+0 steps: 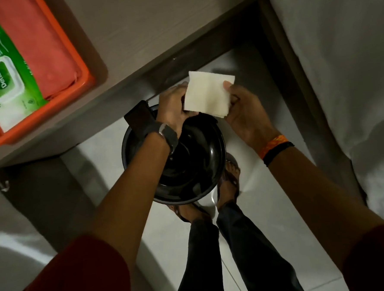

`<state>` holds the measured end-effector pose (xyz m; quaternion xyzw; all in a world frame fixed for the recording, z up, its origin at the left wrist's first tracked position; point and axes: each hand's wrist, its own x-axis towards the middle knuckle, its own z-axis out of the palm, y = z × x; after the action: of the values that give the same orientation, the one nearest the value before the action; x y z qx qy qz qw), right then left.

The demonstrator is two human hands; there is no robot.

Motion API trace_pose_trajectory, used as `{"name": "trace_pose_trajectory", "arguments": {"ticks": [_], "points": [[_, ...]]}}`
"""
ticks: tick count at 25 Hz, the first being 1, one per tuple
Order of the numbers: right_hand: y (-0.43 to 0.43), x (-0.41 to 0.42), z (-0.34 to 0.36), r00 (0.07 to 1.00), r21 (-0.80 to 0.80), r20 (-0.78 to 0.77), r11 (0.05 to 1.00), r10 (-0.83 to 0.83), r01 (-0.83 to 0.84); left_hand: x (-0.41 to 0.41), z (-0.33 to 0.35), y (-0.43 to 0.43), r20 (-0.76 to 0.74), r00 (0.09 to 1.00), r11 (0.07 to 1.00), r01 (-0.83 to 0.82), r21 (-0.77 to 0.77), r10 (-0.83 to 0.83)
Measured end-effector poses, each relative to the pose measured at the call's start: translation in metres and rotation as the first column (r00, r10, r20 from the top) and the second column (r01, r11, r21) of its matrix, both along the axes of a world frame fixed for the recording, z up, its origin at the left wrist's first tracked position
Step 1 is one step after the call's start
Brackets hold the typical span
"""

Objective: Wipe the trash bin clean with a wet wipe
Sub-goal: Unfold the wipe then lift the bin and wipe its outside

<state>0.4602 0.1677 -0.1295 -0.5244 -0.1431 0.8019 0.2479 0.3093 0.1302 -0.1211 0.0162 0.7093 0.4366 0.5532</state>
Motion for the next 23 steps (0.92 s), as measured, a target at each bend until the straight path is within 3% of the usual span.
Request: {"name": "trace_pose_trajectory", "arguments": {"ticks": [1,2,3,4,5,6,7,8,11,14,16,18,21,22,23], "points": [[0.004,0.003,-0.007,0.999,-0.015,0.01,0.999,-0.032,0.033,-0.004,-0.009,0.002,-0.213,0.969,0.992,0.123,-0.022,-0.125],[0.007,0.005,-0.015,0.997,-0.012,0.051,0.999,-0.05,0.051,-0.01,-0.019,0.003,-0.445,0.845,0.953,0.294,-0.078,-0.297],[0.009,0.009,-0.024,0.991,0.012,0.121,0.999,-0.053,0.052,-0.016,-0.029,0.003,-0.584,0.635,0.84,0.516,-0.168,-0.506],[0.009,0.012,-0.033,0.979,0.042,0.199,0.998,-0.047,0.039,-0.022,-0.035,0.003,-0.581,0.377,0.616,0.733,-0.288,-0.721],[0.009,0.013,-0.04,0.961,0.073,0.274,0.997,-0.035,0.016,-0.025,-0.039,0.003,-0.483,0.105,0.322,0.862,-0.391,-0.869],[0.009,0.014,-0.046,0.938,0.105,0.346,0.994,-0.007,-0.031,-0.024,-0.042,0.003,-0.378,-0.139,0.052,0.89,-0.453,-0.915],[0.008,0.014,-0.052,0.903,0.136,0.428,0.985,0.039,-0.107,-0.02,-0.043,0.003,-0.32,-0.294,-0.115,0.871,-0.478,-0.901],[0.005,0.012,-0.057,0.85,0.162,0.519,0.966,0.091,-0.202,-0.015,-0.042,0.004,-0.307,-0.351,-0.18,0.865,-0.469,-0.885],[-0.019,0.005,-0.061,0.709,0.28,0.699,0.875,0.097,-0.396,-0.009,-0.029,0.0,-0.339,-0.269,-0.123,0.91,-0.397,-0.901],[-0.064,0.005,-0.05,0.727,0.376,0.68,0.808,0.091,-0.453,-0.035,-0.009,-0.033,-0.363,-0.133,-0.023,0.956,-0.292,-0.922],[-0.102,0.005,-0.041,0.762,0.396,0.588,0.725,0.271,-0.563,-0.056,0.005,-0.061,-0.366,-0.032,0.061,0.969,-0.241,-0.93],[-0.14,0.001,-0.036,0.677,0.491,0.569,0.467,0.467,-0.735,-0.07,0.009,-0.085,-0.374,0.044,0.141,0.961,-0.237,-0.926],[-0.143,-0.004,-0.05,0.545,0.596,0.655,0.087,0.524,-0.799,-0.081,0.001,-0.11,-0.403,0.128,0.241,0.94,-0.243,-0.906],[-0.13,-0.007,-0.061,0.507,0.575,0.705,0.019,0.496,-0.818,-0.084,-0.002,-0.116,-0.422,0.135,0.257,0.935,-0.246,-0.897],[-0.113,-0.012,-0.075,0.467,0.507,0.753,0.045,0.463,-0.861,-0.088,-0.006,-0.123,-0.439,0.146,0.27,0.933,-0.237,-0.887]]}}
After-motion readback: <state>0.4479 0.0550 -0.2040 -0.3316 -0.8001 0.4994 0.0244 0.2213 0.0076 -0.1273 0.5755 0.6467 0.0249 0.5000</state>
